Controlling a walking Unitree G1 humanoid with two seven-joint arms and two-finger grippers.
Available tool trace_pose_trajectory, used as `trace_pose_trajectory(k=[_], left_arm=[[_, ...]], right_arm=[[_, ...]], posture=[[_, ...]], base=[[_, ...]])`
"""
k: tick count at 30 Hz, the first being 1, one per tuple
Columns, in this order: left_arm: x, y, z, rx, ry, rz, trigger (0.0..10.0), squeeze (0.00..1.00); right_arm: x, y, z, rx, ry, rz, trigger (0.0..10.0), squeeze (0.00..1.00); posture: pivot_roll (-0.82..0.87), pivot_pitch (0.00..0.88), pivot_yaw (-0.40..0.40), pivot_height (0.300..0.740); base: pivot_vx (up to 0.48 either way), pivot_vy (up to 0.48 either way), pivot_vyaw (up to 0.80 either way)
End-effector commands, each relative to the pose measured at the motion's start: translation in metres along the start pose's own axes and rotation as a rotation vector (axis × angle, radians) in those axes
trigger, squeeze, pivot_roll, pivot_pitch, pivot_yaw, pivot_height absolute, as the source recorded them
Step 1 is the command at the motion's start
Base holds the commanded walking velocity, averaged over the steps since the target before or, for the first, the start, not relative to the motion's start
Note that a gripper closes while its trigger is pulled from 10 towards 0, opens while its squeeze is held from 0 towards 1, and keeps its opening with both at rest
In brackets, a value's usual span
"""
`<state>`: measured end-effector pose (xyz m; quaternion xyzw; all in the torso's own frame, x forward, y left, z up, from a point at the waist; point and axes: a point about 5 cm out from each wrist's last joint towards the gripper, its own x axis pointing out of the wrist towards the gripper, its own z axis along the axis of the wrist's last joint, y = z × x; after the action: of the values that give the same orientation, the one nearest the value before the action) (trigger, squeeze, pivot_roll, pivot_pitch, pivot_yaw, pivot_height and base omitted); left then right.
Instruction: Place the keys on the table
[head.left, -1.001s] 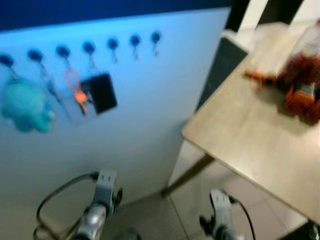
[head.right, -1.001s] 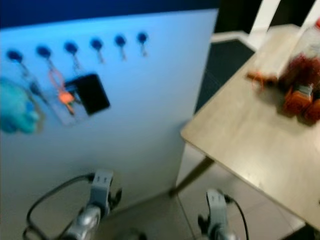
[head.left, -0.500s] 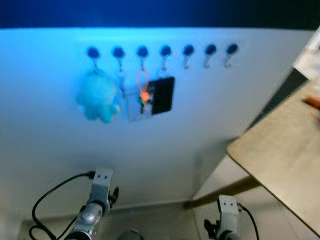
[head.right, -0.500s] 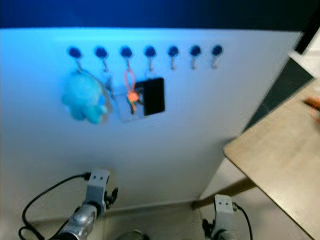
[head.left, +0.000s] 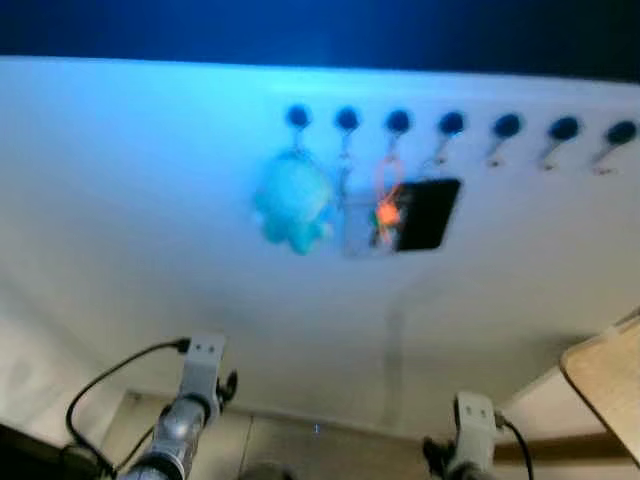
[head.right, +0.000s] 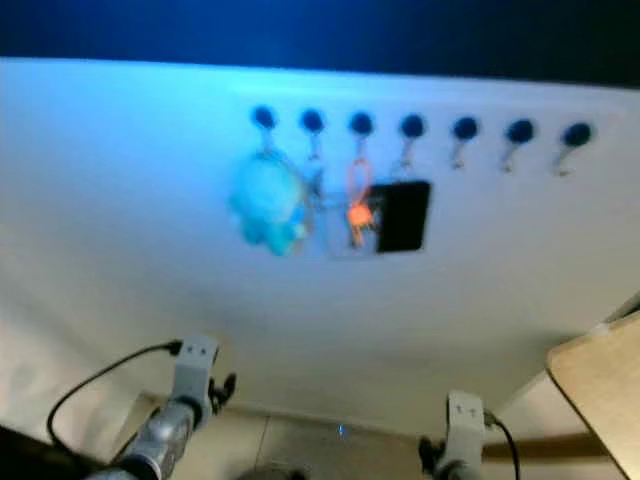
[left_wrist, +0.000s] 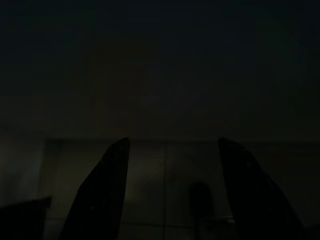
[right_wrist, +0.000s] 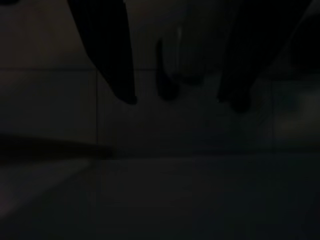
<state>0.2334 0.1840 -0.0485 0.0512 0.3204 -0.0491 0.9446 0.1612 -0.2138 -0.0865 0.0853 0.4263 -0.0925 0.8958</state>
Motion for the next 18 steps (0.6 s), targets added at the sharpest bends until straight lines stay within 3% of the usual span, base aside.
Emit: trace_pose_trajectory(k=[1,8,18], left_arm=[[-0.0011,0.0002,-0.0044,-0.012,0.02,-0.003,10.0,0.0],[0.0012,-0.0007,0.0005,-0.013,0.015,-0.013,10.0,0.0],[0.0018,-0.0045,0.0014,-0.01,0.012,-0.033,10.0,0.0]], right_arm=[[-0.002,-0.0032,-0.0063,0.046,0.009,-0.028,10.0,0.0],[-0.0025,-0.007,-0.006,0.062,0.006,-0.049,10.0,0.0],[-0.0028,-0.0056,-0.0075,0.074,0.003,-0.051,10.0,0.0]], posture=[[0.03,0.035,0.012,0.74],[0.02,0.022,0.022,0.74],[0.02,0.028,0.032,0.74]], base=[[0.0,0.0,0.0],[0.0,0.0,0.0],[0.0,0.429,0.0]])
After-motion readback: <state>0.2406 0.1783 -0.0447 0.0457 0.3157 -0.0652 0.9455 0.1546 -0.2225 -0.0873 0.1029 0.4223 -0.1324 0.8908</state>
